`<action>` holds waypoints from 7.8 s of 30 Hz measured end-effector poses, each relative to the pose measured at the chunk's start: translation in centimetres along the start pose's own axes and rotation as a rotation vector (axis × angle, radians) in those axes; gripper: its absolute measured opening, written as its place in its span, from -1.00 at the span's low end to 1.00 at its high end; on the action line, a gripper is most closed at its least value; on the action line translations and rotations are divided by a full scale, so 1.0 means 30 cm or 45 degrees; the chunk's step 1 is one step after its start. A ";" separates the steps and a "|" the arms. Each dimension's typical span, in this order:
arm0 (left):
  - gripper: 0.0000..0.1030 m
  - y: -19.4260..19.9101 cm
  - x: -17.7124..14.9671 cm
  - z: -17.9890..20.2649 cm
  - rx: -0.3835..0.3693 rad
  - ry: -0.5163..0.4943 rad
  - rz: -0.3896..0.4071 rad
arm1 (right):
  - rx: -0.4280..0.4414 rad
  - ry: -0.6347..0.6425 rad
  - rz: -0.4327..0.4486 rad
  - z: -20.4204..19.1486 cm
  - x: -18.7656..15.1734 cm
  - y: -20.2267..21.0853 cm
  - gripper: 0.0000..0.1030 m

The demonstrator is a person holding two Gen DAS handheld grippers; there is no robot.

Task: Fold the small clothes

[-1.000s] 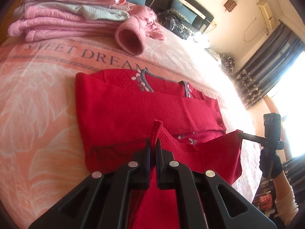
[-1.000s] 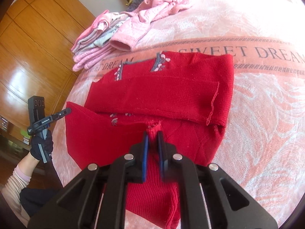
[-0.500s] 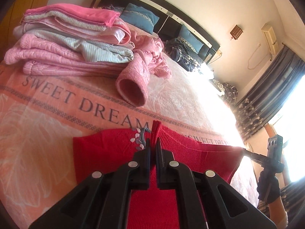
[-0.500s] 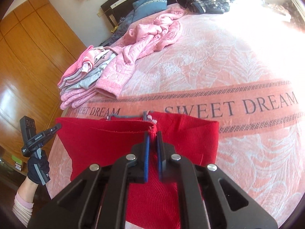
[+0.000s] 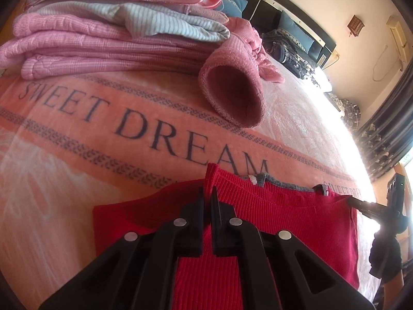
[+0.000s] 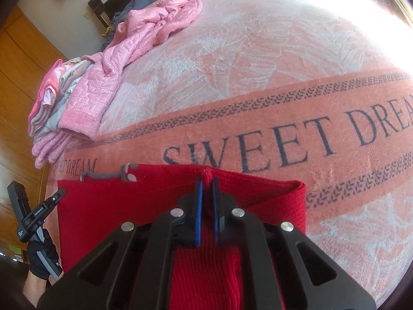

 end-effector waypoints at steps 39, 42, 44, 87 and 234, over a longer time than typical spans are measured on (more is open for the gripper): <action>-0.21 0.289 -0.504 0.179 -0.019 -0.144 -0.307 | 0.183 0.195 -0.256 0.089 -0.593 0.415 -0.94; -0.21 0.290 -0.510 0.177 -0.016 -0.158 -0.307 | 0.181 0.170 -0.255 0.115 -0.599 0.423 -0.94; -0.21 0.291 -0.514 0.172 -0.019 -0.150 -0.305 | 0.172 0.150 -0.280 0.134 -0.613 0.395 -0.94; -0.10 0.265 -0.388 0.194 -0.048 -0.135 -0.187 | 0.167 0.038 -0.224 0.163 -0.426 0.341 -0.02; -0.71 0.035 -0.046 0.254 -0.888 0.268 -0.070 | 0.638 0.534 -0.224 -0.592 -0.533 0.501 -0.84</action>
Point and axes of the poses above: each gripper's, at about its wrist camera, not at the fingertips, and y roughly against the way its jaws point, z to its right, x to its top, the point moved 1 cm from there along -y, roughly the way its jaws point, and after that the axes turned 8 degrees about -x, right-handed, at the moved point
